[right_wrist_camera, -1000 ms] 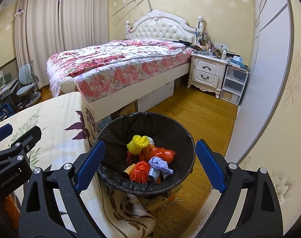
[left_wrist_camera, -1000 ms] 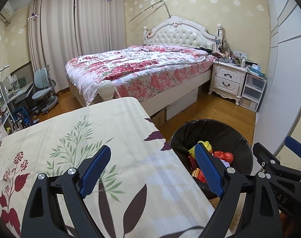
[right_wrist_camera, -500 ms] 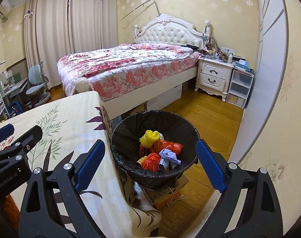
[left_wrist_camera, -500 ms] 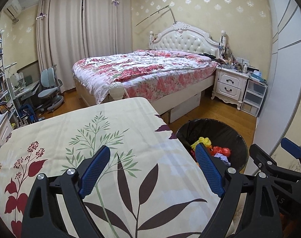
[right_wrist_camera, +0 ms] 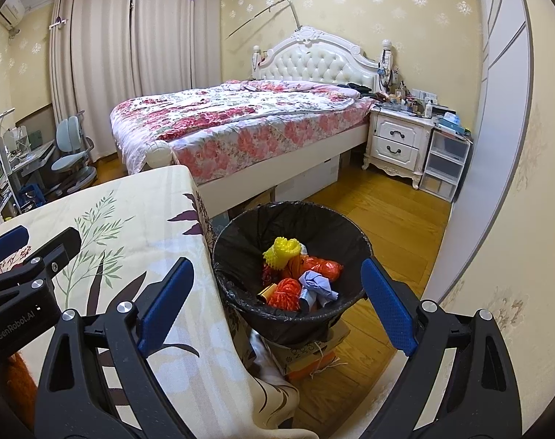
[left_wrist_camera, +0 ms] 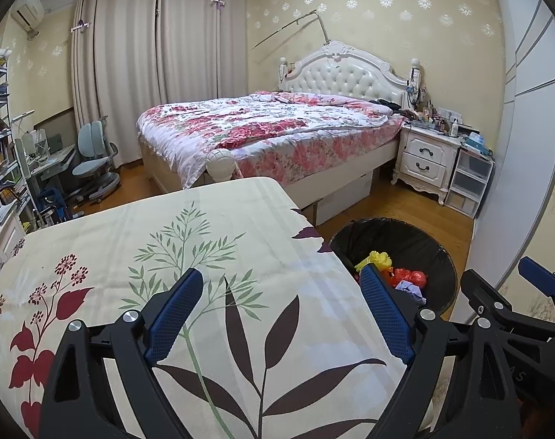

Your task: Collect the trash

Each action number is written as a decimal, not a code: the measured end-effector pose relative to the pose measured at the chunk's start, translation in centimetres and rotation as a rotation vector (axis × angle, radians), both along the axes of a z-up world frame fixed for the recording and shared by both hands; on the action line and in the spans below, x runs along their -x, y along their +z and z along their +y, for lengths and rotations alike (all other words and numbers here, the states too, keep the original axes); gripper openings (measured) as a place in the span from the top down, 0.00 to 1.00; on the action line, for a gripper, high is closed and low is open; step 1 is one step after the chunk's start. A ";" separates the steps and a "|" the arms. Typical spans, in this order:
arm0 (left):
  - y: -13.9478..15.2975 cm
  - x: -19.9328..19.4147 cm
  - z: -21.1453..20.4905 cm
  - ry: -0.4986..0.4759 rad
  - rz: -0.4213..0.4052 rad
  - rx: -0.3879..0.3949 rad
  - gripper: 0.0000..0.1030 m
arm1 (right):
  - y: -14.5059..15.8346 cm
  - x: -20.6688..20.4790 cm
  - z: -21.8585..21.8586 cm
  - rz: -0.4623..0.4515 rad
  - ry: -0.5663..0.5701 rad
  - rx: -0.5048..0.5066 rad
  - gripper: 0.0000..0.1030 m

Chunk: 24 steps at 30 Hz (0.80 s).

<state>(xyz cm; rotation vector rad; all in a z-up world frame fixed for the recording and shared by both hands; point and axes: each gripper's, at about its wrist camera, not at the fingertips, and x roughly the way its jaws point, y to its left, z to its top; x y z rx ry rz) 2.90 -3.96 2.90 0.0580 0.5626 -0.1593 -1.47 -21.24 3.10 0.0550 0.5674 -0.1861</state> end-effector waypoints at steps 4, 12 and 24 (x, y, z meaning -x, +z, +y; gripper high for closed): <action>0.0 0.2 0.0 0.000 -0.001 0.000 0.15 | 0.0 0.0 0.0 0.000 -0.001 -0.001 0.12; 0.0 0.2 0.0 0.001 0.000 0.000 0.15 | 0.0 0.0 0.0 0.000 0.000 -0.001 0.12; 0.0 0.1 0.1 0.002 0.000 0.000 0.15 | 0.0 -0.1 0.1 0.000 0.001 0.000 0.12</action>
